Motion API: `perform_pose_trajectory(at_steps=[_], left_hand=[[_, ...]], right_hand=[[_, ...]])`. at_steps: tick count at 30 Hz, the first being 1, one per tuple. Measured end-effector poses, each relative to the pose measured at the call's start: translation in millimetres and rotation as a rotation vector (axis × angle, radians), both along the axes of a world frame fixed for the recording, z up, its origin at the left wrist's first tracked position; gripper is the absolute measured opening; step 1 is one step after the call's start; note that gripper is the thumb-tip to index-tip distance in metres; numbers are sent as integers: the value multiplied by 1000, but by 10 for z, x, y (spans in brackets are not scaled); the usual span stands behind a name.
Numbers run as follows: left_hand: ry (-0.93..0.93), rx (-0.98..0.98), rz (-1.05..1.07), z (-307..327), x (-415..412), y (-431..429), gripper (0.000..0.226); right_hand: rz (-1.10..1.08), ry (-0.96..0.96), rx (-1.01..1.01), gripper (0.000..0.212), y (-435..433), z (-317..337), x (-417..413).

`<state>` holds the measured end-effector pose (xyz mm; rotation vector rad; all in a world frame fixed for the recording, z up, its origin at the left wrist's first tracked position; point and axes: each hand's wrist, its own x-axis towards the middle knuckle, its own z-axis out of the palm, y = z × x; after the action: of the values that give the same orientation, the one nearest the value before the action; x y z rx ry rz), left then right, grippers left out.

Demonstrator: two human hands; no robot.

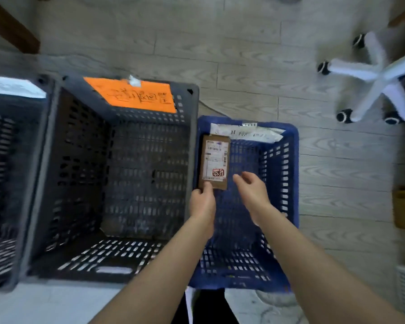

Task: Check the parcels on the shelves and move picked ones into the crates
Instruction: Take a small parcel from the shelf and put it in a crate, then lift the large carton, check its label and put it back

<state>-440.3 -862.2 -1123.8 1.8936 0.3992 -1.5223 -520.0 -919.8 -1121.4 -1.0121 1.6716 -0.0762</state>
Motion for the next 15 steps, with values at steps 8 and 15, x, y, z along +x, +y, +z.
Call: perform_pose_trajectory(at_steps=[8,15], left_hand=[[-163,-269,294,2743,1284,1009,29],[-523,-394,663,4820,1970,2788,20]], right_hand=[[435,-238,-120,46,344,2794,1211],[887,-564,-225,50,1676,4762,2498]])
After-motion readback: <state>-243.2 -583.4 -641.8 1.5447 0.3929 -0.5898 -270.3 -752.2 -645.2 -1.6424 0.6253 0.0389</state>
